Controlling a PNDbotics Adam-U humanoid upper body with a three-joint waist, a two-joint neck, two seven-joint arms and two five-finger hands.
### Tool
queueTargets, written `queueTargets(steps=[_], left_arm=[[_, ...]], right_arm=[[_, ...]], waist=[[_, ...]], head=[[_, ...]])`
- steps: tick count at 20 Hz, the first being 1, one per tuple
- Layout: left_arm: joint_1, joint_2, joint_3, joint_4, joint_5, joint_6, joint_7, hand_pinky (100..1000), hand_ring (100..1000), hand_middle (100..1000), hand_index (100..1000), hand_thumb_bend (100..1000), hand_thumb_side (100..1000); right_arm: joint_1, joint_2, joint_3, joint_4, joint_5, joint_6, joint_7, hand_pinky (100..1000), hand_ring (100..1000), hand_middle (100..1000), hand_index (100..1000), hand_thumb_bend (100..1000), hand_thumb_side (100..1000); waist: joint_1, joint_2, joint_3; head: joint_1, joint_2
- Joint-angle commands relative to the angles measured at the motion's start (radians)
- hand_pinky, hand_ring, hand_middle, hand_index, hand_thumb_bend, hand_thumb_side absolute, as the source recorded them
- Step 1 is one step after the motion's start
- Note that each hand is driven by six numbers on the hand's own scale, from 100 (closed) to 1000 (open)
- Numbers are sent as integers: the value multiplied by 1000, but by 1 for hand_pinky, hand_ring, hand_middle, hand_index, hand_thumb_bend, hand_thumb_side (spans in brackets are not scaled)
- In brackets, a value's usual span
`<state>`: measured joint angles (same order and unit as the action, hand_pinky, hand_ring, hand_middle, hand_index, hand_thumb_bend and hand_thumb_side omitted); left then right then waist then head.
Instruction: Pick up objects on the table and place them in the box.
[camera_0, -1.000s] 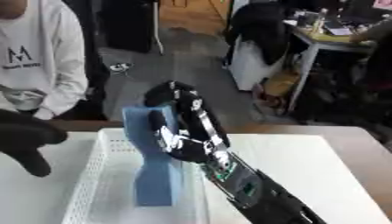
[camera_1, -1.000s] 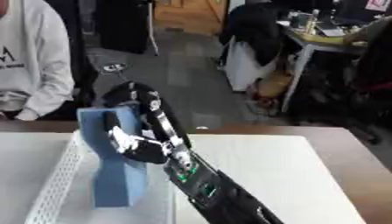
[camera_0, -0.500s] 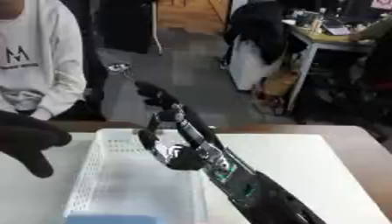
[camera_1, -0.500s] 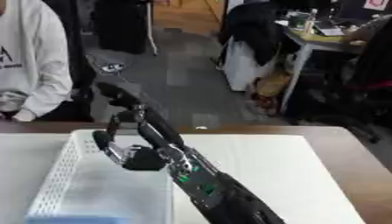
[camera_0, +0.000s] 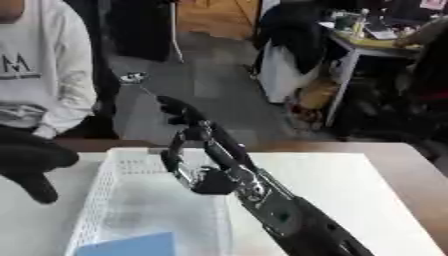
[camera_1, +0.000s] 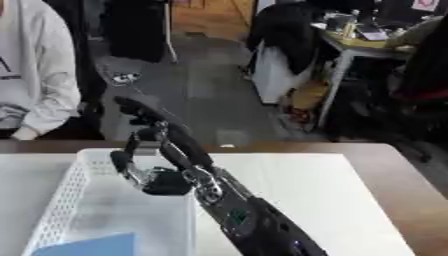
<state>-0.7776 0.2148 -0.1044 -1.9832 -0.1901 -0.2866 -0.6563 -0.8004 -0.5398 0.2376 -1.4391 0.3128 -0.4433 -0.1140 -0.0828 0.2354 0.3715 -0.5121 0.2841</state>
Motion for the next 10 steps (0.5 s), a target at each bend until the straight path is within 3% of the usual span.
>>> queueTargets(steps=[1,2,3,4,5,9,10], left_arm=[[2,32,8,-17,2,-10,13,599,566,793,907,742,1000],[8,38,8,-17,3,-14,18,598,566,793,907,742,1000],[16,45,9,-17,5,-17,23,595,565,791,906,741,1000],[25,53,11,-17,5,-19,30,598,566,792,907,741,1000],[34,60,14,-17,5,-22,37,592,562,788,904,742,1000],[93,105,25,-17,4,-33,80,584,555,781,896,745,1000],[107,117,28,-17,5,-35,94,586,557,783,898,745,1000]], right_arm=[[6,-52,-23,-38,-25,2,-19,812,928,1000,506,235,718],[16,-63,-27,-54,-36,3,-23,797,922,1000,516,126,1000],[30,-78,-32,-71,-51,6,-28,753,906,997,530,223,719],[51,-96,-40,-95,-72,10,-35,782,915,1000,523,231,718],[74,-113,-47,-118,-94,17,-38,653,876,988,540,189,734],[246,-193,-105,-279,-191,40,-69,553,821,937,547,100,766],[303,-210,-124,-329,-213,45,-84,562,827,944,548,100,761]], waist=[[11,-23,-13],[12,-25,-19],[15,-28,-29],[18,-31,-41],[20,-35,-51],[31,-56,-112],[32,-61,-126]], head=[[-51,-70],[-68,-90],[-84,-116],[-90,-138],[-91,-158],[-42,-257],[-26,-274]])
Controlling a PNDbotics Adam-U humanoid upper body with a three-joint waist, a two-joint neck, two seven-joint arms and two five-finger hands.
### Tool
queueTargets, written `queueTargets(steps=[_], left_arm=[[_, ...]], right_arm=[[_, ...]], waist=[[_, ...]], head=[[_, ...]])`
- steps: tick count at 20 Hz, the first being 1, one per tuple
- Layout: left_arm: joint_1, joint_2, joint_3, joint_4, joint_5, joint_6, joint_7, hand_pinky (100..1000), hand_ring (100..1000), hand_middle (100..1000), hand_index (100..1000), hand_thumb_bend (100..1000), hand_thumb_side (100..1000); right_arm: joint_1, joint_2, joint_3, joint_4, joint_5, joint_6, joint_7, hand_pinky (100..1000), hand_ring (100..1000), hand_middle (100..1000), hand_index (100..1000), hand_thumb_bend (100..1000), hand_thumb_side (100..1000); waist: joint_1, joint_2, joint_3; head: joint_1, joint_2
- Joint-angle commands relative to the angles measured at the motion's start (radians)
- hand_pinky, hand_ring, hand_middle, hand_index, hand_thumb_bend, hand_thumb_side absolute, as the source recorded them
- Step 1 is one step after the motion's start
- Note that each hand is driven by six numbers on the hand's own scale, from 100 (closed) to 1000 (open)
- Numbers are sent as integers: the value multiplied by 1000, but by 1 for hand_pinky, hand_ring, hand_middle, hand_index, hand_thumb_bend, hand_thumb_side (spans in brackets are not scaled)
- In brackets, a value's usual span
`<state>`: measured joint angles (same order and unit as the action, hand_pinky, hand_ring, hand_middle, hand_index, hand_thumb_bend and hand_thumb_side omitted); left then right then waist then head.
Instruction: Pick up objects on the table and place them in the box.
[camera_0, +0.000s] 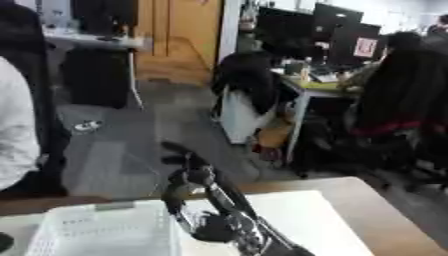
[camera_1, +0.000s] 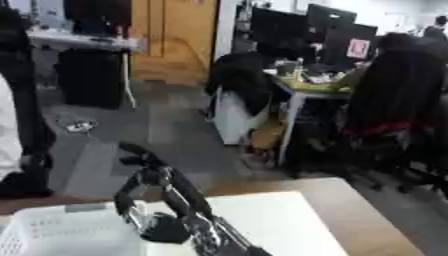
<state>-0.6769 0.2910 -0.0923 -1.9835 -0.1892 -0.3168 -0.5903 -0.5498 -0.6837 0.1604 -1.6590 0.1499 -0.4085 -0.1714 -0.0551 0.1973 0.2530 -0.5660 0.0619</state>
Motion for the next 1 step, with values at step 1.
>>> queueTargets(steps=[1], left_arm=[[15,49,18,-16,5,-8,39,581,553,778,892,746,1000]], right_arm=[[93,-77,-60,-149,-66,20,-36,534,805,919,541,100,790]], waist=[[6,-27,-16]], head=[[37,-61]])
